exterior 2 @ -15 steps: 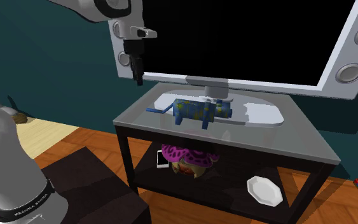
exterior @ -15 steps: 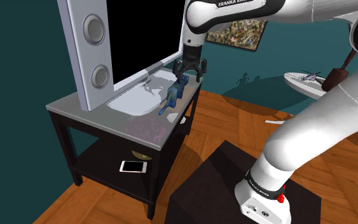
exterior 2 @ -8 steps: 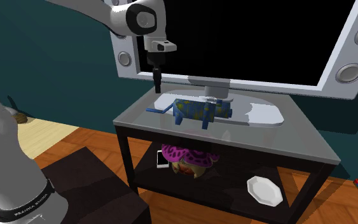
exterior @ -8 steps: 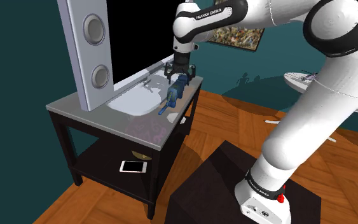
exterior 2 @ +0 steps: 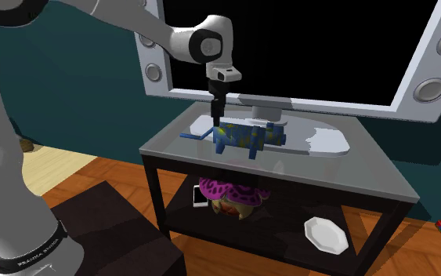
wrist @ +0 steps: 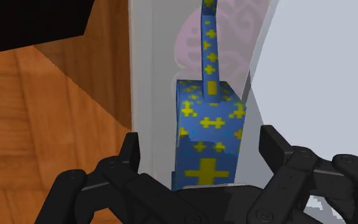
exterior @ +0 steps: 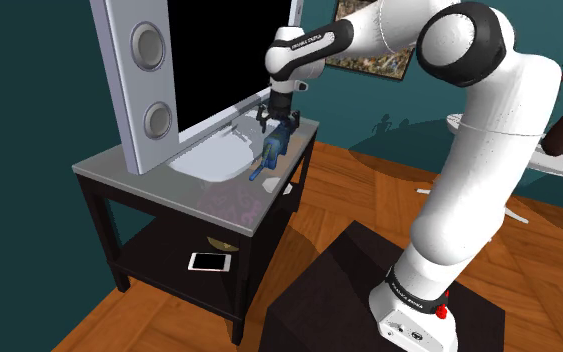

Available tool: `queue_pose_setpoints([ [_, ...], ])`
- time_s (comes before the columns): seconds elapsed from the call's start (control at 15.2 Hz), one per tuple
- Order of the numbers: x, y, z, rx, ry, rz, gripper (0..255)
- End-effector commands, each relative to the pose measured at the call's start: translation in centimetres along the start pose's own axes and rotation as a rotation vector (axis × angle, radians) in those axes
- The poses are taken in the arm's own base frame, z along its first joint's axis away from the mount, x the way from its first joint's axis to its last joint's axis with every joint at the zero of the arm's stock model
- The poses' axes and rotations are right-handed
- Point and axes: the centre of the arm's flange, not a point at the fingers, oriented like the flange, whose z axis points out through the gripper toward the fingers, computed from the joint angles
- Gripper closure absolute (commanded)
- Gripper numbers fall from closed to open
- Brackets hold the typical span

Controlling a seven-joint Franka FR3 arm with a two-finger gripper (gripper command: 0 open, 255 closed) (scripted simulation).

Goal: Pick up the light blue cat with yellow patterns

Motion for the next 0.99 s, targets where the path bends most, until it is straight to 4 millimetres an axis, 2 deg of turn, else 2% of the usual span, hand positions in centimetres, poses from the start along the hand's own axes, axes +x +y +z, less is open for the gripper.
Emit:
queue_pose_setpoints([
  [0.0, 2.3, -0.8, 1.1, 0.009, 0.001, 0.083, 0],
  [0.07, 2.8, -0.8, 1.4, 0.011, 0.001, 0.102, 0],
  [0.53, 2.8, -0.9, 5.0, 0.011, 0.001, 0.102, 0],
  [0.66, 2.8, -0.9, 5.4, 0.011, 0.001, 0.102, 0],
  [0.73, 2.8, -0.9, 5.3, 0.01, 0.001, 0.102, 255],
  [0.92, 2.7, -0.9, 5.3, 0.01, 0.001, 0.102, 255],
])
